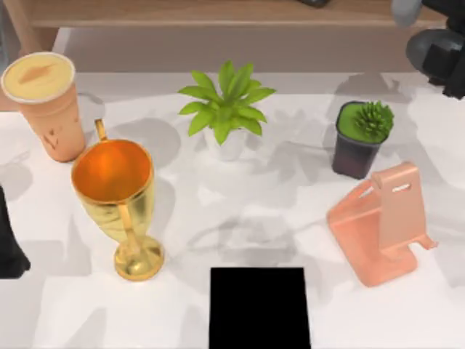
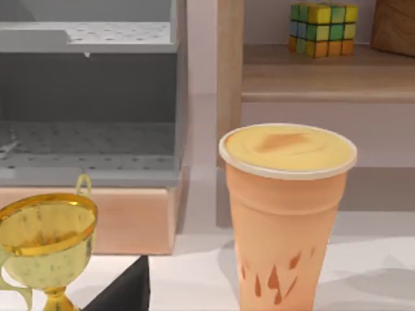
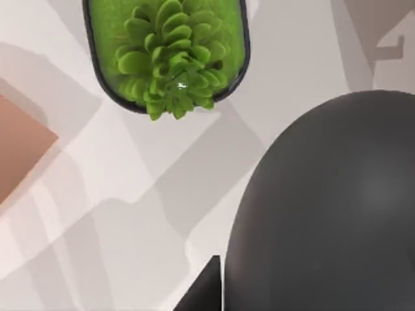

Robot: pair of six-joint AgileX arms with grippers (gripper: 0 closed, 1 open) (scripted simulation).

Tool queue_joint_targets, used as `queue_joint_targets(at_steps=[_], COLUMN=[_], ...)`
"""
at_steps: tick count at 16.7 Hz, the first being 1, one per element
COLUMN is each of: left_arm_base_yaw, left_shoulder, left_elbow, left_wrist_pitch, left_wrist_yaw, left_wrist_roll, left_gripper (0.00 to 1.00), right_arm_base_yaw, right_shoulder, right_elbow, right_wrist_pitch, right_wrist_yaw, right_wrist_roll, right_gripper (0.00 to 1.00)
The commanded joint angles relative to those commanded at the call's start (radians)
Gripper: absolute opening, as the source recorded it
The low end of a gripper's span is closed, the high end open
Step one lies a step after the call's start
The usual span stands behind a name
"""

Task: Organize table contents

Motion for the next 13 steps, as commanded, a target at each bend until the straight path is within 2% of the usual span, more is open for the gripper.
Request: queue_joint_targets(at_steps=[13], left_arm_base_yaw=[0.000], left_shoulder=[0.000], left_elbow=[0.000], left_wrist_pitch=[0.000], left_wrist_yaw=[0.000], left_wrist_roll=[0.000], left_gripper=[1.00], right_arm_base_yaw=[0.331], right_shoulder=[-0.020], right_elbow=[-0.158], right_wrist_pitch=[0.020], right_wrist_yaw=[-0.047], right_wrist_roll=[-0.513], right_gripper=[0.00])
